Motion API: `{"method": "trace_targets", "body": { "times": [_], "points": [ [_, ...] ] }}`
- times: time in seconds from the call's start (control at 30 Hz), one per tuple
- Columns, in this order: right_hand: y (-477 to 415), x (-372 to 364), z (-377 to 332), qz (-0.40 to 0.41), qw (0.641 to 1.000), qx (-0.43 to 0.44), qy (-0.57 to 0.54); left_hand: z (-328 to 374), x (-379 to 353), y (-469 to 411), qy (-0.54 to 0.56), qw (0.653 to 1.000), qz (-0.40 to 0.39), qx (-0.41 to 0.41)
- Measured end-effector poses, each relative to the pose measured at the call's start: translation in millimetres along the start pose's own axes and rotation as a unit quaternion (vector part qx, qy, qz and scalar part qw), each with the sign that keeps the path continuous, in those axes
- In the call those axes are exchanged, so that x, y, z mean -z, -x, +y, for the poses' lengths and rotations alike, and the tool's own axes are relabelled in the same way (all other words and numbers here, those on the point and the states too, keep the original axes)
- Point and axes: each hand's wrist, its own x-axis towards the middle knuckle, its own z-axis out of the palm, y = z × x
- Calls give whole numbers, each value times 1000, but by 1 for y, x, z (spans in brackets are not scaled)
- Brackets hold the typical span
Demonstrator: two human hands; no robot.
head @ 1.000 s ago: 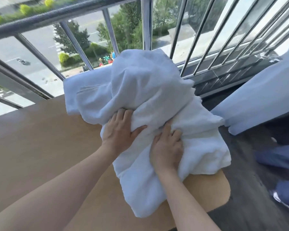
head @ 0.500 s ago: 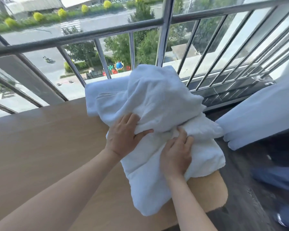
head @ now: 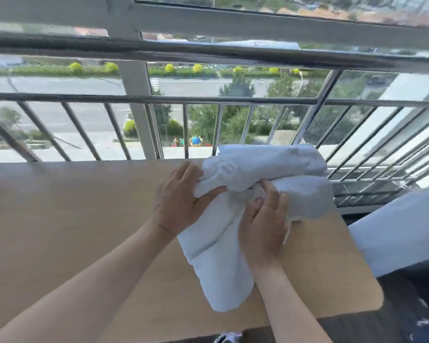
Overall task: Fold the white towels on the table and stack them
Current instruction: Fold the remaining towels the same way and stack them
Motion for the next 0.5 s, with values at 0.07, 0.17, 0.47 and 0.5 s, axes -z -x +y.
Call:
{"method": "trace_targets", "body": {
  "times": [0.07,0.17,0.47,0.5],
  "points": [
    [25,-13,-35,-30,999,25,-17,-23,41,20,-22,999,21,20],
    [64,-39,-85,-69,995,56,-43,-60,101,51,-47,997,46,48],
    [139,-130,-206,-188,956,172,-149,-163,230,118,-153,972,117,136],
    [143,-143,-213,-200,950,181,-156,-174,234,124,-168,967,122,147]
  ]
}}
